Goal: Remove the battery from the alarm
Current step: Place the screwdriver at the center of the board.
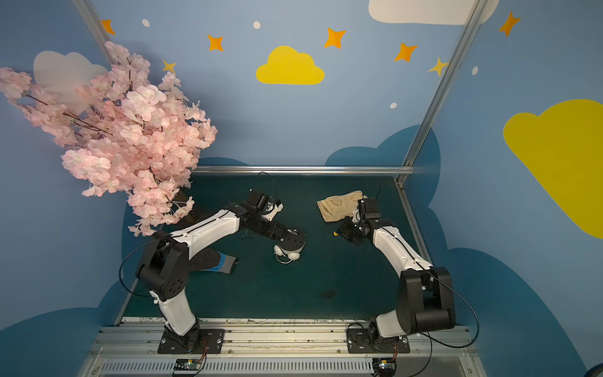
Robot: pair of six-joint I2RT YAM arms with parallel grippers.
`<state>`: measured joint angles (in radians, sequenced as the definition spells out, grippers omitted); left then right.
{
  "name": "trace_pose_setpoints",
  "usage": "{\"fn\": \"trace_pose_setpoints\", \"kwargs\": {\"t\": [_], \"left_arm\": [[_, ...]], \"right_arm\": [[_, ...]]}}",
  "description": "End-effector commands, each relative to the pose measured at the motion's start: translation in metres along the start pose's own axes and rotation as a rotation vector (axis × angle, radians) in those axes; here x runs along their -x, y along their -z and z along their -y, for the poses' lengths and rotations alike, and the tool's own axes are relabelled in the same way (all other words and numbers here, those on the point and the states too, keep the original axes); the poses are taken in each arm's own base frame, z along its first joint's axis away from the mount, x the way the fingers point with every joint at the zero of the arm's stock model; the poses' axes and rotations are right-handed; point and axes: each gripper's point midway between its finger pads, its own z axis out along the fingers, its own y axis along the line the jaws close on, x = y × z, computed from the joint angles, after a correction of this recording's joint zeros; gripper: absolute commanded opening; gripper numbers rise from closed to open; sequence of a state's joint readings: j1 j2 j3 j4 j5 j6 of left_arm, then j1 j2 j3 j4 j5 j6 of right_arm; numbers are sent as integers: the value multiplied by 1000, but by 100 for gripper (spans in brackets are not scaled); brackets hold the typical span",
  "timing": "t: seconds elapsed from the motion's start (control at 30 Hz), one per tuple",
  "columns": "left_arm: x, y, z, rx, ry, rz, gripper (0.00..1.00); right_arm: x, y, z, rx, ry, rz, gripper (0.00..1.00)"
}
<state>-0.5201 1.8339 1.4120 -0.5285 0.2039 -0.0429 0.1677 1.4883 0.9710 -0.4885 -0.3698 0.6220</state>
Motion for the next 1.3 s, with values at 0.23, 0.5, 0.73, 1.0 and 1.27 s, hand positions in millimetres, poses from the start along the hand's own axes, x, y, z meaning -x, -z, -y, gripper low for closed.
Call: {"fn": "trace_pose_setpoints", "kwargs": {"t": [0.23, 0.5, 0.73, 1.0, 1.27], "left_arm": [[13, -36, 11, 160, -215, -115, 68], [15, -45, -4, 395, -284, -199, 77], [8, -56, 0, 388, -270, -235, 79], [2, -67, 8, 348, -199, -247, 85], [-1, -85, 3, 353, -138, -283, 82]], "right_arm": [[-22, -20, 19, -27, 21, -111, 0], [-20, -23, 15, -3, 13, -115, 0], [-21, -21, 13, 6, 16, -116, 0], [-25, -24, 17, -5, 11, -135, 0], [-32, -31, 24, -15, 6, -163, 0]]}}
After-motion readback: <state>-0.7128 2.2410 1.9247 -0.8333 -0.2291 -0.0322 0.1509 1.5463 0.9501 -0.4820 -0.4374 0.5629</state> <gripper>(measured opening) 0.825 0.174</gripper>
